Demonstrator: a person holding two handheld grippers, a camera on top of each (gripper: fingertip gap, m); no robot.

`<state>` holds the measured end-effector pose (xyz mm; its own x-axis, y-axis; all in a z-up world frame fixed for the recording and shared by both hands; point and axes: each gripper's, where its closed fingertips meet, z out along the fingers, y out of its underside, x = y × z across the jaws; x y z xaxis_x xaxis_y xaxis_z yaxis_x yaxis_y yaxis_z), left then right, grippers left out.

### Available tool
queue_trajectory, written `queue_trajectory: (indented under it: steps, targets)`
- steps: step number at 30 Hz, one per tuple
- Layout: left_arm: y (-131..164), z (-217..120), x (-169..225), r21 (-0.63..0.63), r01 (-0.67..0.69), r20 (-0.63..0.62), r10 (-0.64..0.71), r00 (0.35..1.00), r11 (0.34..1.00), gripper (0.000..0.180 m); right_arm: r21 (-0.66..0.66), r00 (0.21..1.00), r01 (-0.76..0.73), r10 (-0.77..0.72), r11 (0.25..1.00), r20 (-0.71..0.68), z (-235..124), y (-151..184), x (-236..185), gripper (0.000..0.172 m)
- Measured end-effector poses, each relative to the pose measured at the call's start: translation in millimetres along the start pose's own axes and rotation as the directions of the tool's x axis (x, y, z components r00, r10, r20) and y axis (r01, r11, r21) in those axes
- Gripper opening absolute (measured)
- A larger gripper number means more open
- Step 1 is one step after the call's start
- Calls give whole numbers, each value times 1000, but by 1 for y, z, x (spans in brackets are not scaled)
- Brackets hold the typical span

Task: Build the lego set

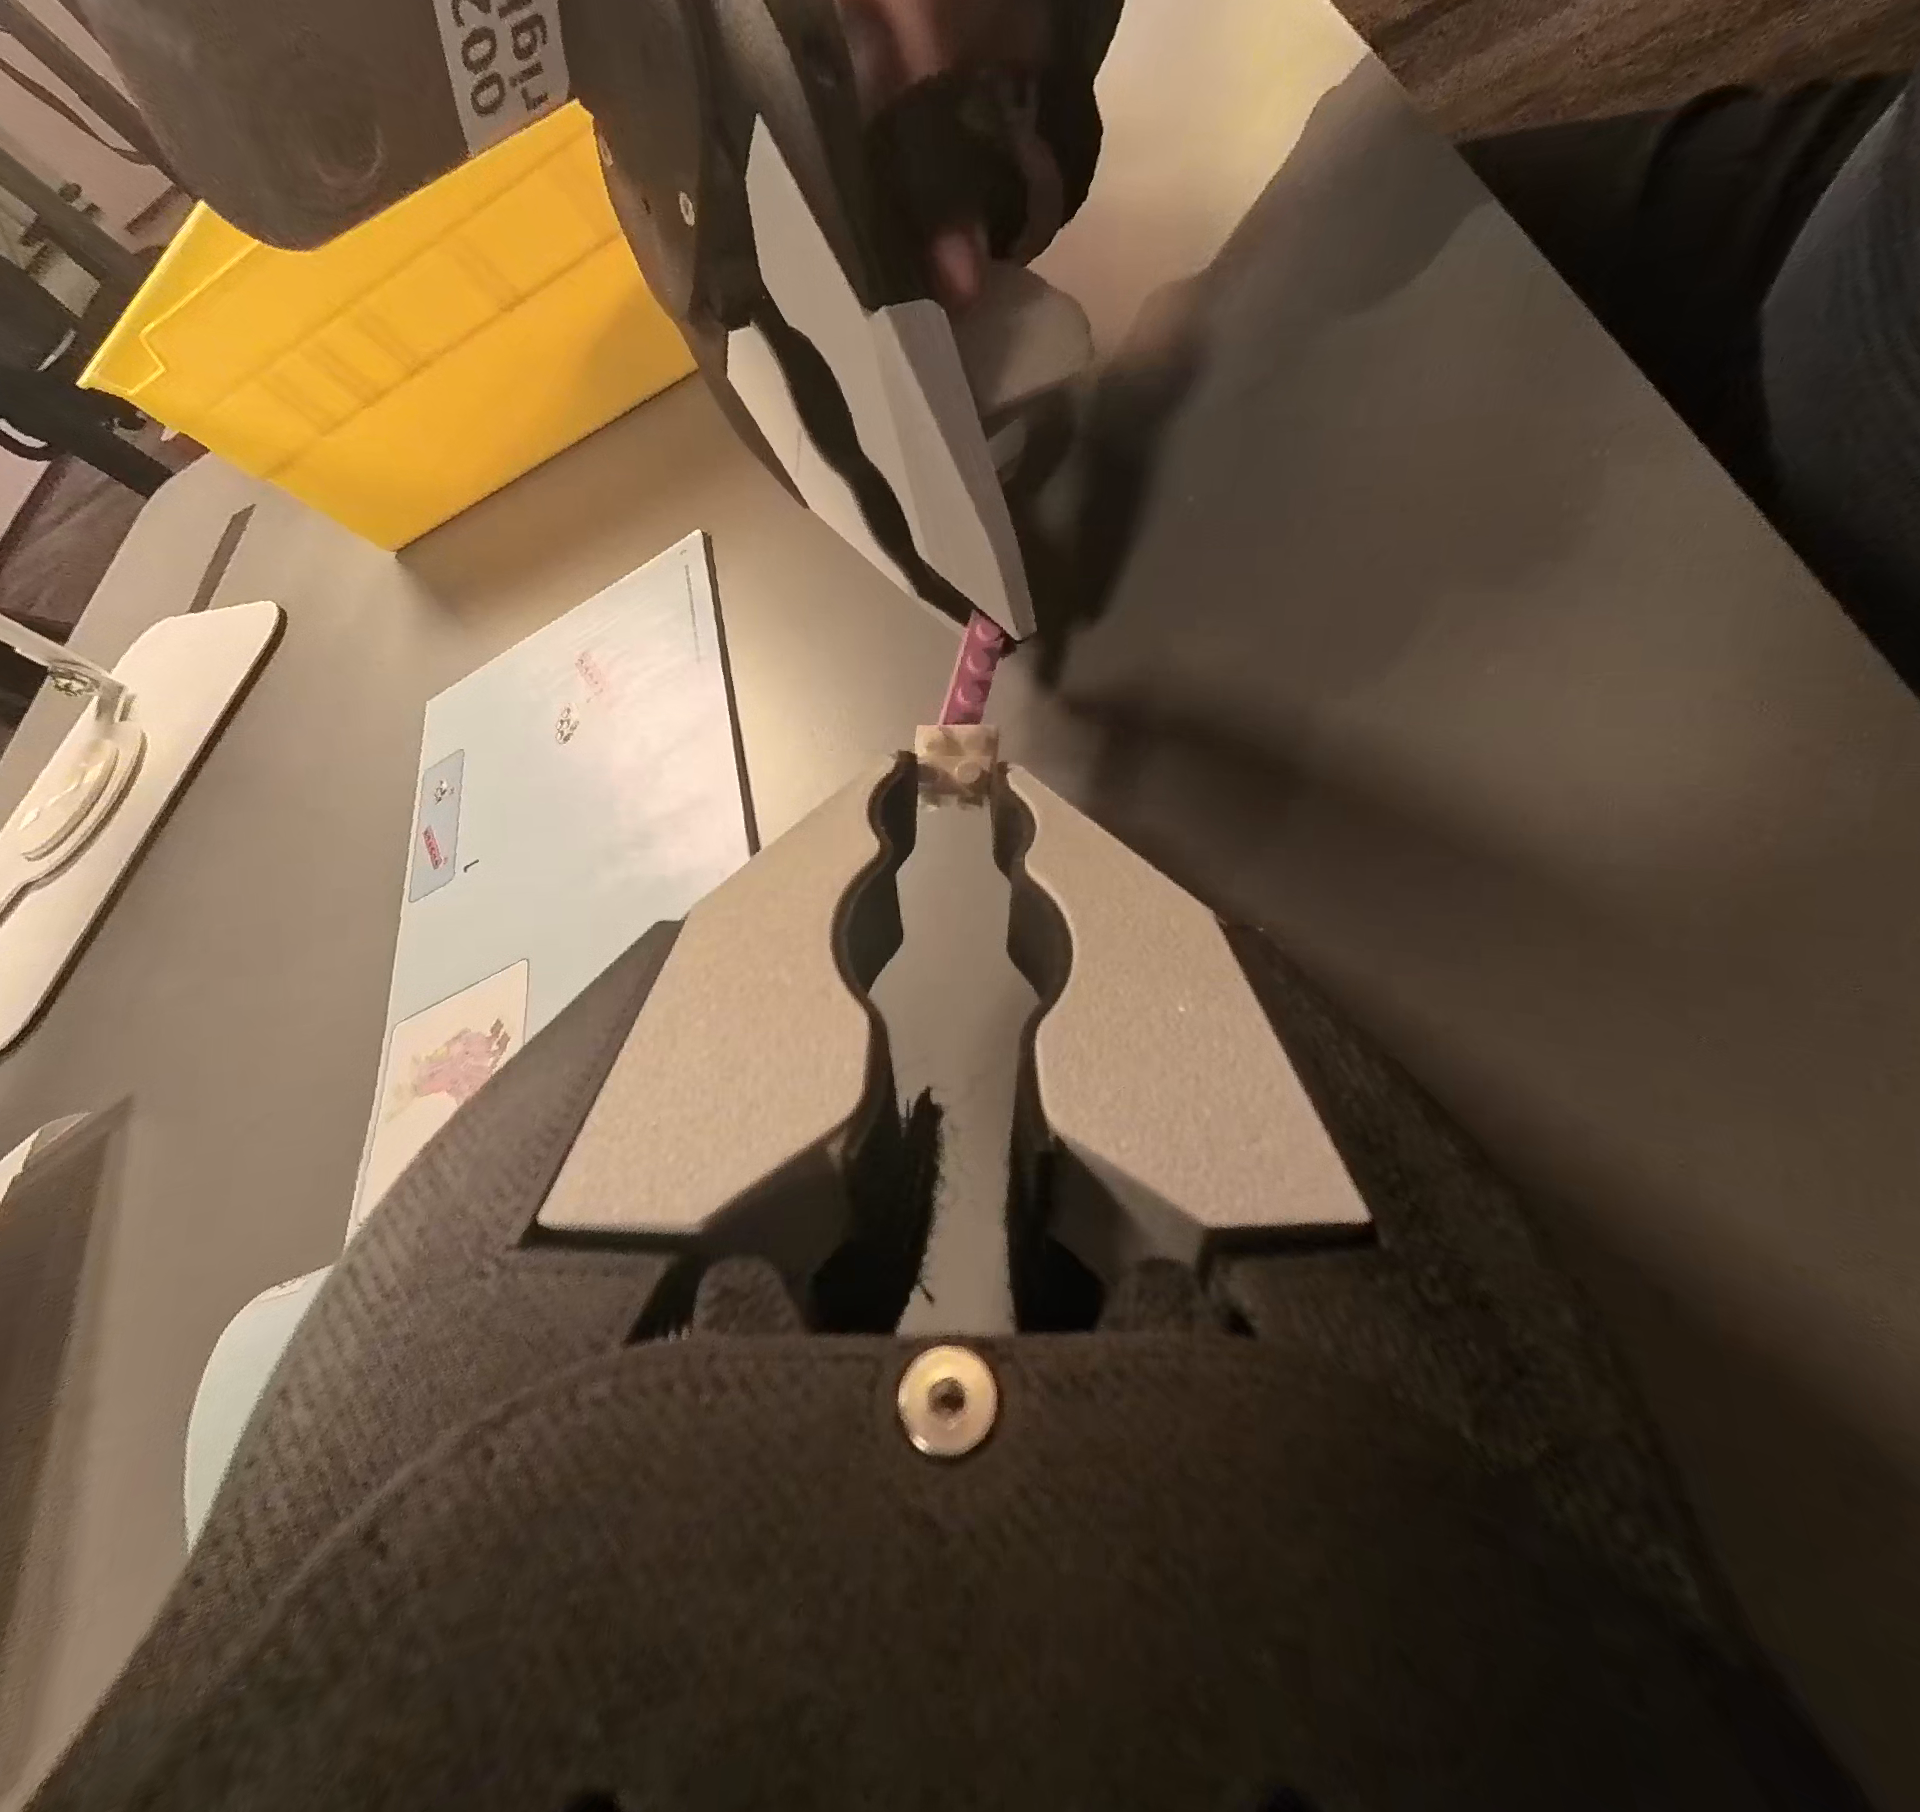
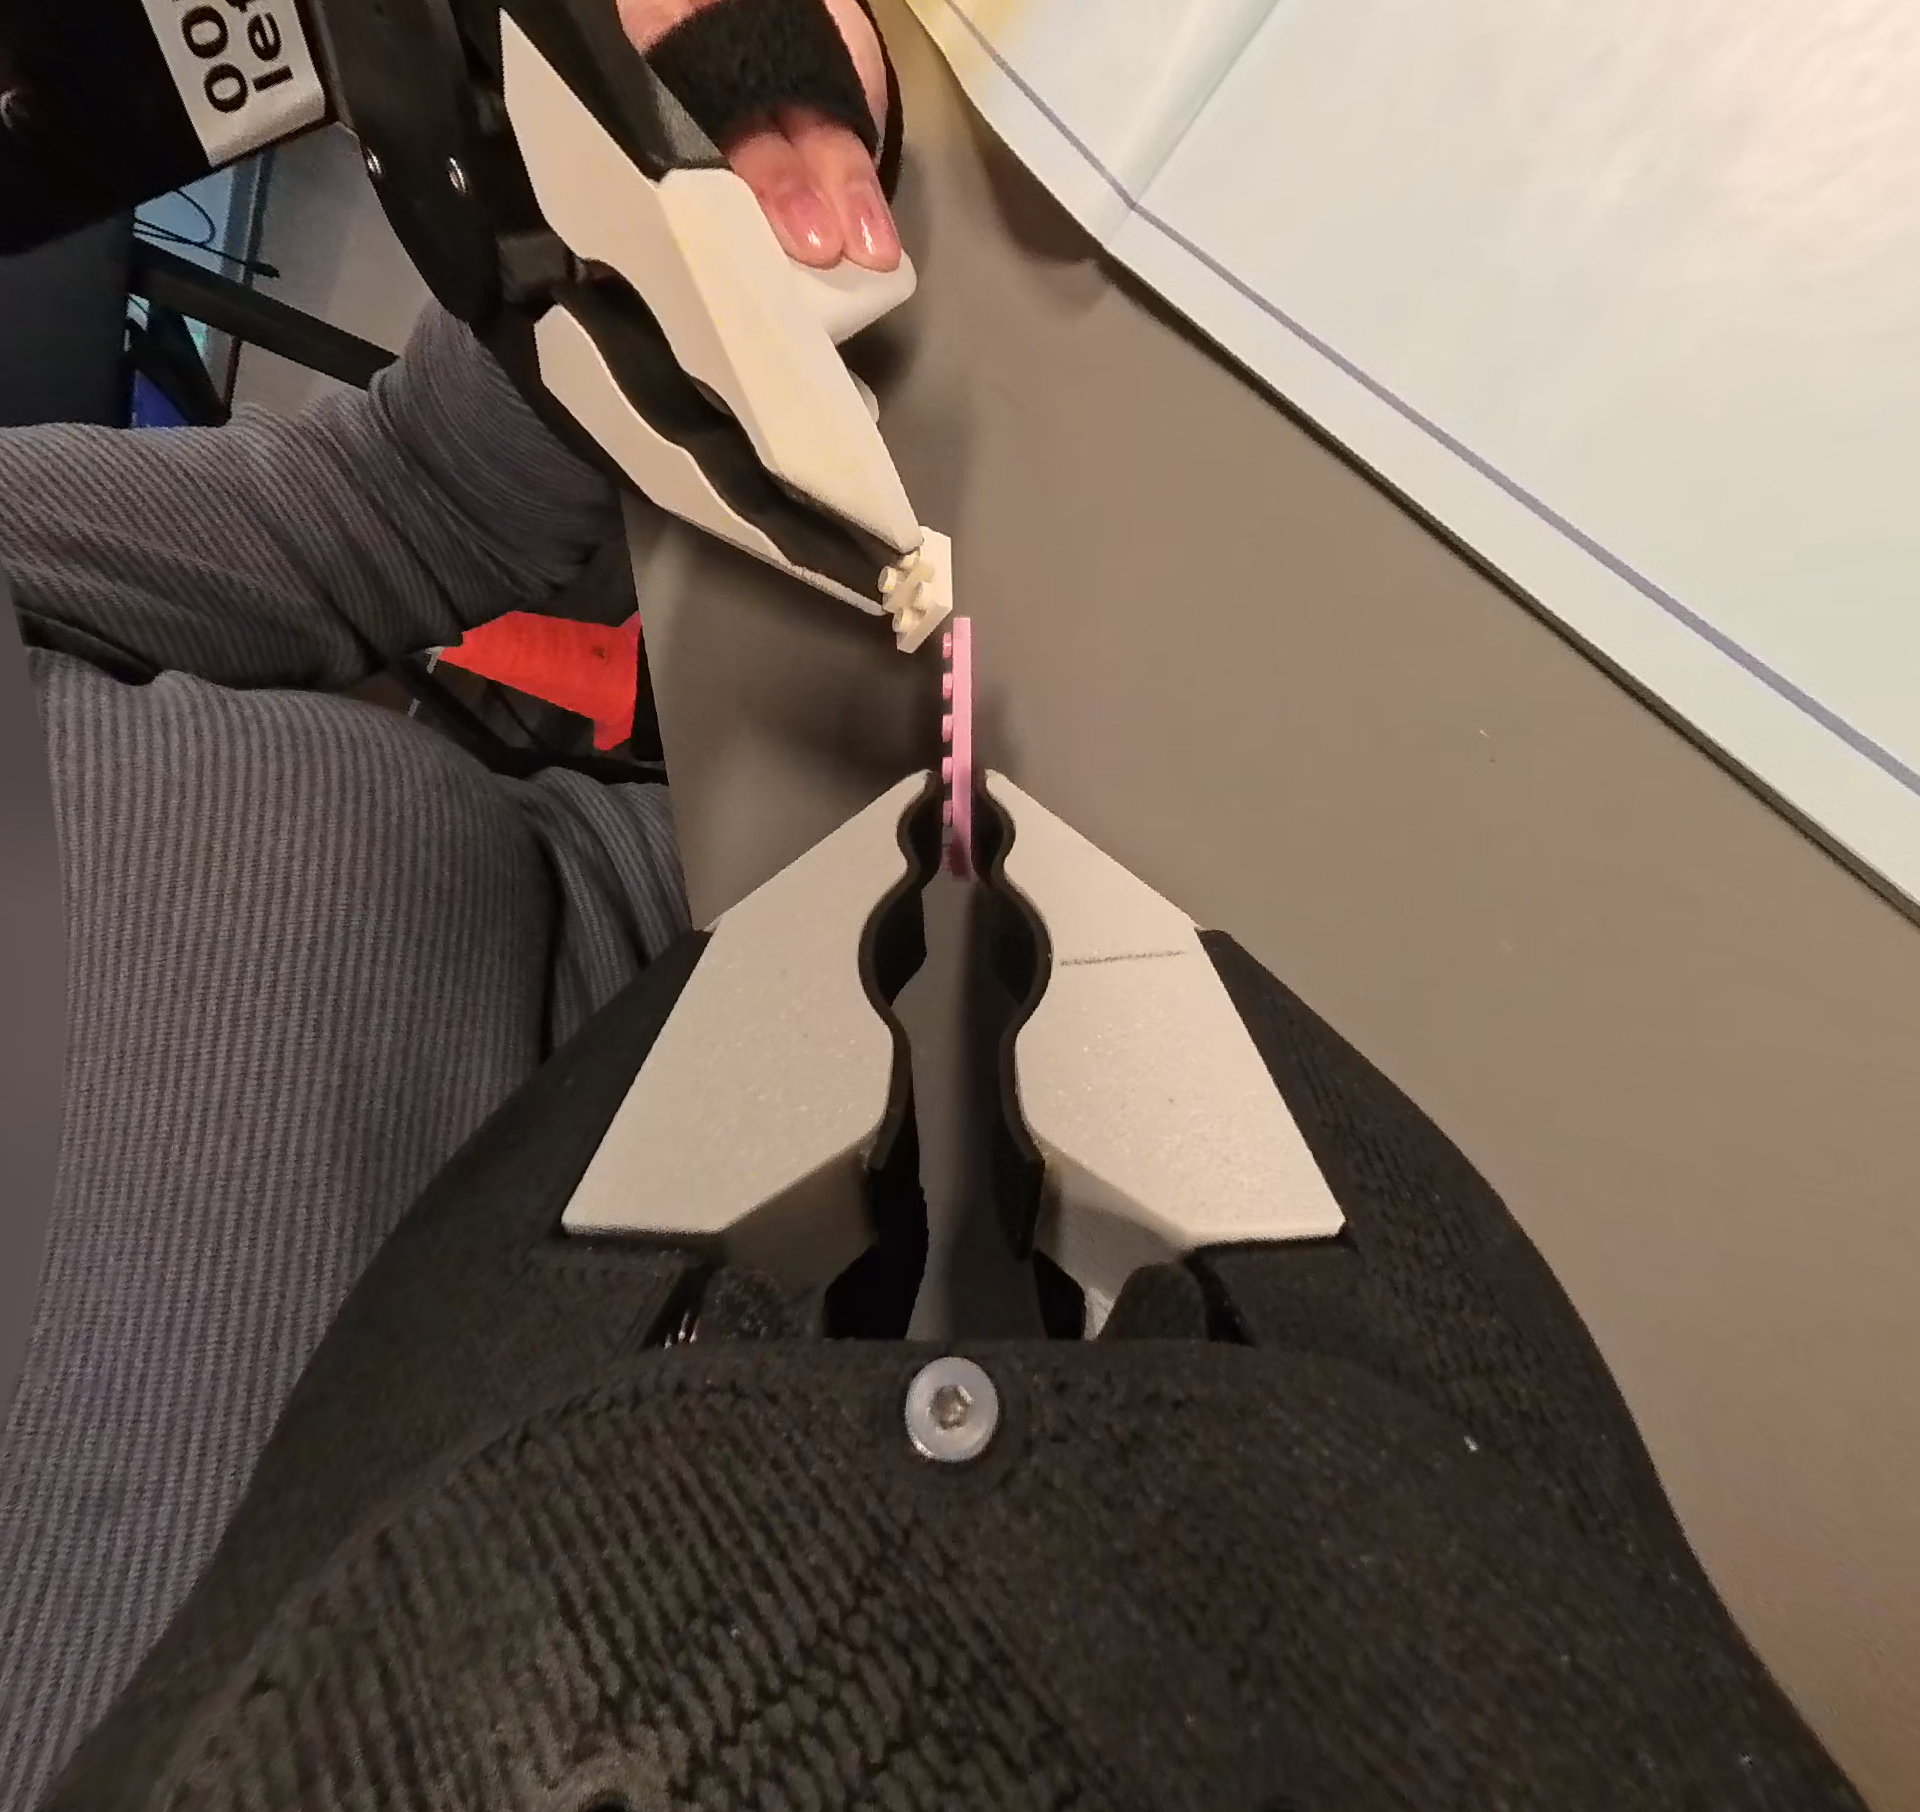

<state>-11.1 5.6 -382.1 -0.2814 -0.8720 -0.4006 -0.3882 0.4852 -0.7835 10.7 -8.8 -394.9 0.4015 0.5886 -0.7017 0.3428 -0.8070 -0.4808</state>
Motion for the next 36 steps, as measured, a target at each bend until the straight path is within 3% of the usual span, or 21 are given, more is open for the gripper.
queue_trajectory:
  steps: [17, 36]
  targets:
    - [-7, -1, 0, 53, -67, 27, 66, 997, 996, 13, -56, 994, 100, -102, 993, -31, 3, -2, -8, 3]
    - [-18, -2, 3, 118, -38, 0, 38, 999, 992, 13, 6, 986, 10, -11, 1000, 168, -2, -3, -24, 3]
